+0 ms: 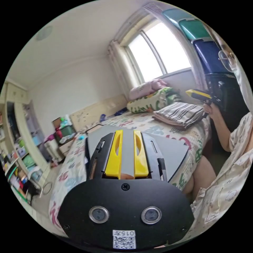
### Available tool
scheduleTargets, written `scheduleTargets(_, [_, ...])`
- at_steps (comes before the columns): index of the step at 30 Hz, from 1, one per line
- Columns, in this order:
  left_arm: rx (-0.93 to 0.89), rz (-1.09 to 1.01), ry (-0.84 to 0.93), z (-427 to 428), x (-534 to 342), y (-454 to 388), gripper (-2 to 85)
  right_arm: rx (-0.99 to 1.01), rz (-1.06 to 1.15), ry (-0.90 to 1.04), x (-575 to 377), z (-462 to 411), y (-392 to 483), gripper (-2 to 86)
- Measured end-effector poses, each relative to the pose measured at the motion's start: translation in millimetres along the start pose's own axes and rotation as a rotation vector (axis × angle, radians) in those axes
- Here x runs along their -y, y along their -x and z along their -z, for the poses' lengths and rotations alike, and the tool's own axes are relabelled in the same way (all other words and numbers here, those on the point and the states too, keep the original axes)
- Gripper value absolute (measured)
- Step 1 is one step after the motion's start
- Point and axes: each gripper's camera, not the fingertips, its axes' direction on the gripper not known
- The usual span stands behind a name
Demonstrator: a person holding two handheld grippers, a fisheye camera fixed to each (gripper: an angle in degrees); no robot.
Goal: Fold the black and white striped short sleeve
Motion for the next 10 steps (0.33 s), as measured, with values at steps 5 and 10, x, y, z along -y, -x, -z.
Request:
scheduleTargets(5, [0.856, 0.398, 0.378, 147, -144, 195, 13.2, 0.189, -0.090, 0.015, -34, -25, 34, -0.3])
scheduleTargets(10, [1.125, 0.756, 0.601, 252, -223, 335, 17.3, 0.483, -0.178, 0.079, -44, -58, 30, 1.1])
